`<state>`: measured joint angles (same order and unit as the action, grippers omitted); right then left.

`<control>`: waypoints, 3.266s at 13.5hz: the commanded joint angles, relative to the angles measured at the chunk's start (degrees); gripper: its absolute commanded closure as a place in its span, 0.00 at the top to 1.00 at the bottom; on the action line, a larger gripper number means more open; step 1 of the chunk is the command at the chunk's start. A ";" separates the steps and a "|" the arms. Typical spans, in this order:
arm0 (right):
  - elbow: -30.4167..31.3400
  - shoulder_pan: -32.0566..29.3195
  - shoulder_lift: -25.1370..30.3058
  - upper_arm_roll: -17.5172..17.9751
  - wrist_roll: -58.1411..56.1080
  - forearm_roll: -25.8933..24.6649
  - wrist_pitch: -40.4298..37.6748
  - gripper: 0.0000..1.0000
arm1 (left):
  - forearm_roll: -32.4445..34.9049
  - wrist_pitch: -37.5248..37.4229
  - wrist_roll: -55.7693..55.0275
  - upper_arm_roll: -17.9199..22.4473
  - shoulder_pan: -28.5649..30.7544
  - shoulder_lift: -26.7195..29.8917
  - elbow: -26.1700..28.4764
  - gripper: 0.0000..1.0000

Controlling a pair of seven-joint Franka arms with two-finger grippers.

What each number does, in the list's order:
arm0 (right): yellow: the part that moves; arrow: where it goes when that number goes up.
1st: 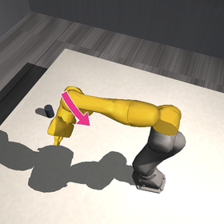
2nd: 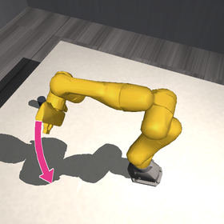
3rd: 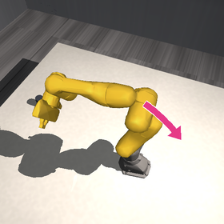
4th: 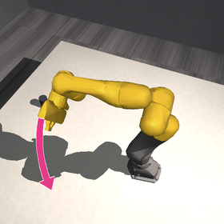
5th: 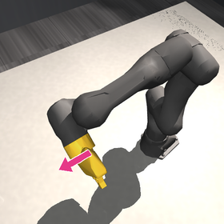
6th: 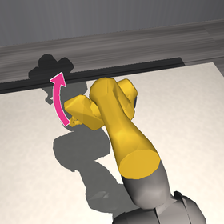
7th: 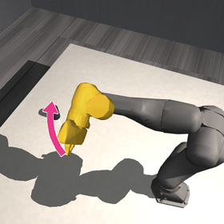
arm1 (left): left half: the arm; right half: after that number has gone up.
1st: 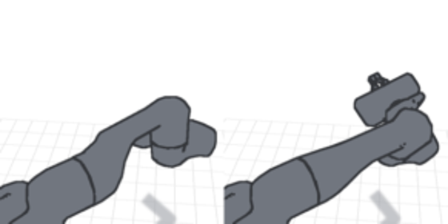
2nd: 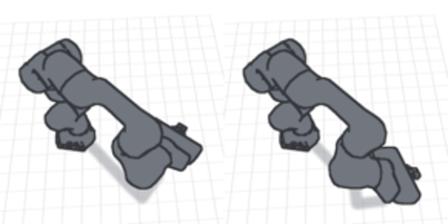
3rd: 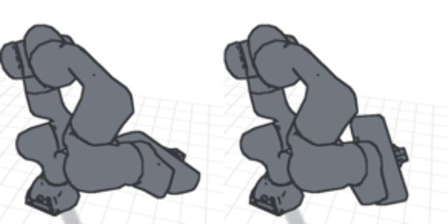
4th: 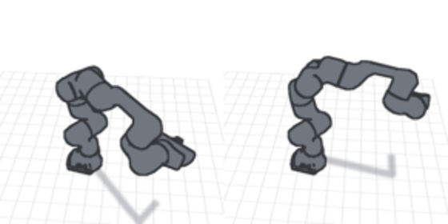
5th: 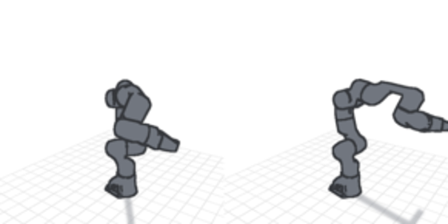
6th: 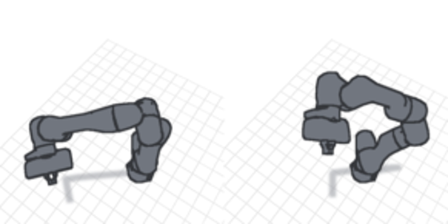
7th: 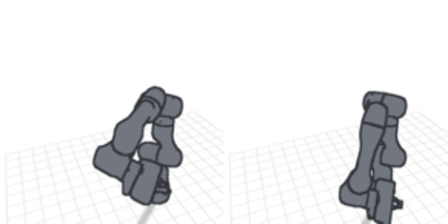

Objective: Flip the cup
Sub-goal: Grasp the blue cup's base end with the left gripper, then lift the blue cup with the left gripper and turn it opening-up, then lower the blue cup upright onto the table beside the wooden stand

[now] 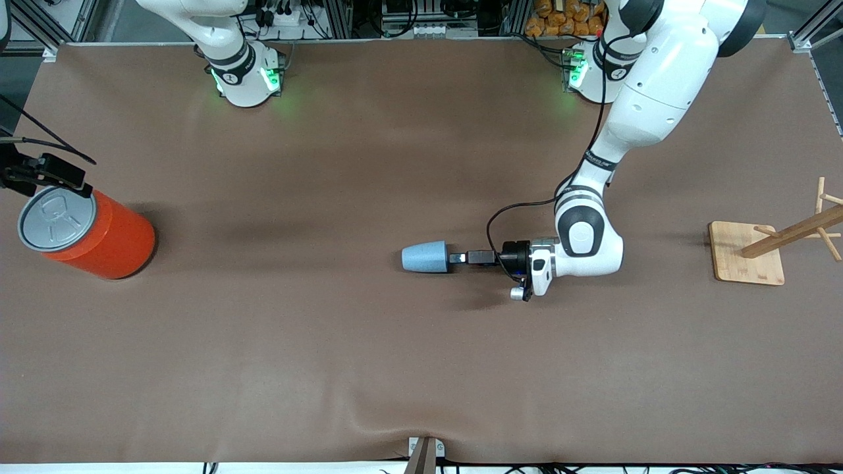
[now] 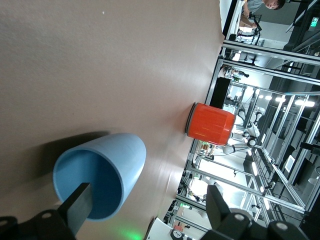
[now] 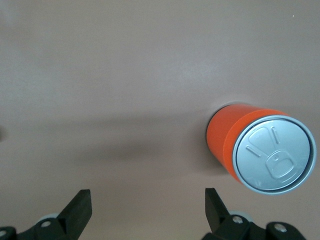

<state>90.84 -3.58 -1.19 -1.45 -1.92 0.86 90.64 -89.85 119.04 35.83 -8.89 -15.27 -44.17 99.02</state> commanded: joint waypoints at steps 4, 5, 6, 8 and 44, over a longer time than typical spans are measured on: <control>0.75 1.38 2.95 0.05 1.75 0.72 -2.83 1.00 | -3.75 2.51 0.73 0.01 -2.83 -1.96 -1.81 1.00; 0.48 1.47 2.86 -0.21 1.66 0.72 -2.83 1.00 | -3.66 2.51 0.82 0.01 -2.92 -2.32 -2.42 1.00; -0.21 1.56 2.77 -0.22 1.57 0.72 -3.09 1.00 | -3.75 2.51 0.73 0.01 -3.27 -2.93 -3.21 1.00; -3.11 1.56 2.42 0.04 1.40 0.81 -6.33 1.00 | -4.01 3.91 0.73 0.01 -4.68 -3.46 -3.39 1.00; -5.76 0.77 1.37 0.05 1.22 2.21 -10.30 1.00 | 85.61 9.91 -39.00 0.81 15.79 36.07 21.25 0.00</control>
<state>85.93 -2.53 0.33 -1.45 -1.26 1.85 80.61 -7.83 119.44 -4.82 -7.24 -1.91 -14.21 108.68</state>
